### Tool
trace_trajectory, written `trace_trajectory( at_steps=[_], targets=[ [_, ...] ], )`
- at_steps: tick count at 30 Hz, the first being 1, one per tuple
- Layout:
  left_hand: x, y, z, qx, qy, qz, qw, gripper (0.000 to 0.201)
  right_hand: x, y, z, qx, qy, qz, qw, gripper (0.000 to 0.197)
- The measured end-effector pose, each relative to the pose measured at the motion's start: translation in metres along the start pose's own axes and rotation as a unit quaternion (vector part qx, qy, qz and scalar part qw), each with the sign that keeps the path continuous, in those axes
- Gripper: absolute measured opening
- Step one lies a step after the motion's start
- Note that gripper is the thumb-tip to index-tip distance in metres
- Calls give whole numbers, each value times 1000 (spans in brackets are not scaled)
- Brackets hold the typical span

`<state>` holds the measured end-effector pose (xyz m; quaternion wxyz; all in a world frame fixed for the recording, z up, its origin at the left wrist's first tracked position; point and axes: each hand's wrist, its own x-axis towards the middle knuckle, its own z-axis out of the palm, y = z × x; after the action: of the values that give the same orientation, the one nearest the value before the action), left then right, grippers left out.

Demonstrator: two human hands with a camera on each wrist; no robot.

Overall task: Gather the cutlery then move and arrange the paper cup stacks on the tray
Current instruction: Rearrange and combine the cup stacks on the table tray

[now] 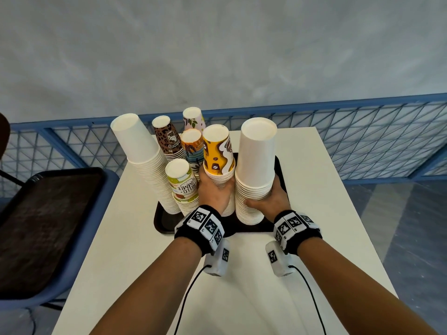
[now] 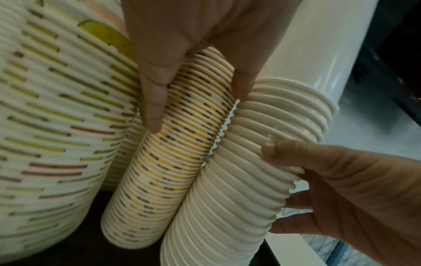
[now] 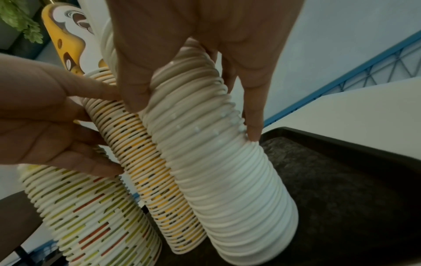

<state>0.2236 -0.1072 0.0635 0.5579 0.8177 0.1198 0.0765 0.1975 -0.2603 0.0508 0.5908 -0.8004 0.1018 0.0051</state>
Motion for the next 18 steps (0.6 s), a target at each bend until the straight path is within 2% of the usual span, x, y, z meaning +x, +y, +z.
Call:
trace_trajectory(
  at_steps=[3, 9, 15, 18],
  targets=[
    [0, -5, 0, -23, -25, -16, 999, 86, -2, 1, -1, -2, -10, 6, 1000, 101],
    [17, 3, 4, -79, -78, 4, 994, 85, -3, 2, -1, -4, -14, 4, 1000, 101],
    [33, 13, 18, -116, -97, 18, 988, 76, -1, 6, -1, 3, -32, 1, 999, 103],
    [37, 12, 18, -93, -121, -1, 988, 87, 0, 7, -1, -4, -38, 2, 999, 105]
  ],
)
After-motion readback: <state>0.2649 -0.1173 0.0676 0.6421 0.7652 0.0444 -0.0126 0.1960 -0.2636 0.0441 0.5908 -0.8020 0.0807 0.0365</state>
